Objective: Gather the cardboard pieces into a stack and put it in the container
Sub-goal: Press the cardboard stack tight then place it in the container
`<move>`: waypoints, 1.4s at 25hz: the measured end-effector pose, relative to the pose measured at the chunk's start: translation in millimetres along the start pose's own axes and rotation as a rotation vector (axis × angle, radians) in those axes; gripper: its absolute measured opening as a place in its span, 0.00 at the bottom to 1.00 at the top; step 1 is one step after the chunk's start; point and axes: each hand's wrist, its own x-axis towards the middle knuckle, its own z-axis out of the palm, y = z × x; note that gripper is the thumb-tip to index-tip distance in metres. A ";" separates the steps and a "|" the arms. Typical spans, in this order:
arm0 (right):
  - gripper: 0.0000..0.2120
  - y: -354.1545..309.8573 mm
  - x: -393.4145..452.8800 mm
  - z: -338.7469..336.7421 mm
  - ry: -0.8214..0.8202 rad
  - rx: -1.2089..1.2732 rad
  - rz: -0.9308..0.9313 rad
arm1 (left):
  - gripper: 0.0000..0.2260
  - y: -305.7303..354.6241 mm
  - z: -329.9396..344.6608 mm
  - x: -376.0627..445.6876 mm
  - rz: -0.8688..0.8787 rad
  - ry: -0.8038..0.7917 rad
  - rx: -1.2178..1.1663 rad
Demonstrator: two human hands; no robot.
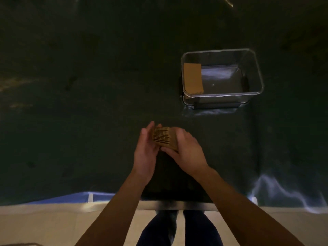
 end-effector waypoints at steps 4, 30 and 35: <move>0.26 -24.6 18.0 -3.7 -0.236 -0.556 -0.035 | 0.22 -0.3 -18.3 2.9 0.252 0.160 0.475; 0.22 20.5 -4.5 9.7 -0.081 -0.273 0.015 | 0.34 -36.8 -31.0 -15.0 0.717 -0.260 1.879; 0.23 11.7 -6.0 -10.9 -0.147 -0.188 0.057 | 0.46 9.5 -43.6 -5.3 0.388 -0.034 1.476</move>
